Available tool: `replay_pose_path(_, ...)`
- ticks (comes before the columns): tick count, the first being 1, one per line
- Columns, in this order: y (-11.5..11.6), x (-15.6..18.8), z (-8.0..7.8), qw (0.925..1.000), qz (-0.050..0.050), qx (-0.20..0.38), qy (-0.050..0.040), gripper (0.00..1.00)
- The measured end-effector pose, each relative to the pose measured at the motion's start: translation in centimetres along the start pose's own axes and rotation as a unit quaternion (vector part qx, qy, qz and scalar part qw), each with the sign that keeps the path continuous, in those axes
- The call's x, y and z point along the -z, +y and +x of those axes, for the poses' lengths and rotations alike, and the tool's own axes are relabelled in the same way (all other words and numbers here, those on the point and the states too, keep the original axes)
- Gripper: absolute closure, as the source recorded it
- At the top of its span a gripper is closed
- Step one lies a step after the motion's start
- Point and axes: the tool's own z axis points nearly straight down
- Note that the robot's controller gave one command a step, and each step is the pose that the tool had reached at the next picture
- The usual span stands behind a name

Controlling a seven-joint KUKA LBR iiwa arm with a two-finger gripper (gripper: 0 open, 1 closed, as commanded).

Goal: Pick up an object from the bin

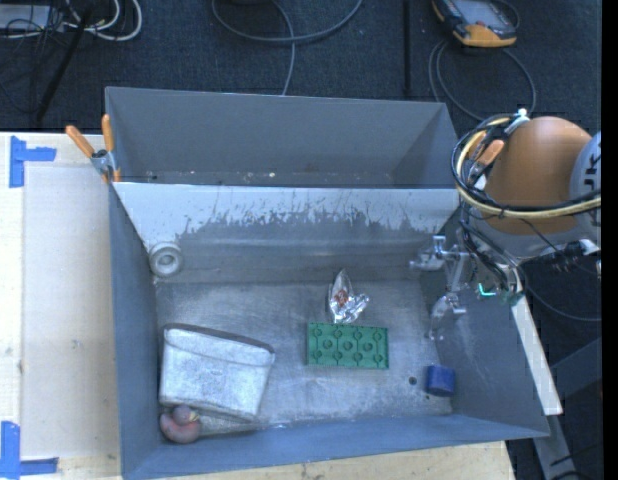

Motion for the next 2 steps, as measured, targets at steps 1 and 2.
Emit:
replay_pose_path(1,9.12,-7.2,2.99,0.994,0.002,0.109,-0.0051,0.0)
replay_pose_path(2,9.08,-7.04,2.93,0.9939,0.002,0.11,-0.0052,1.0)
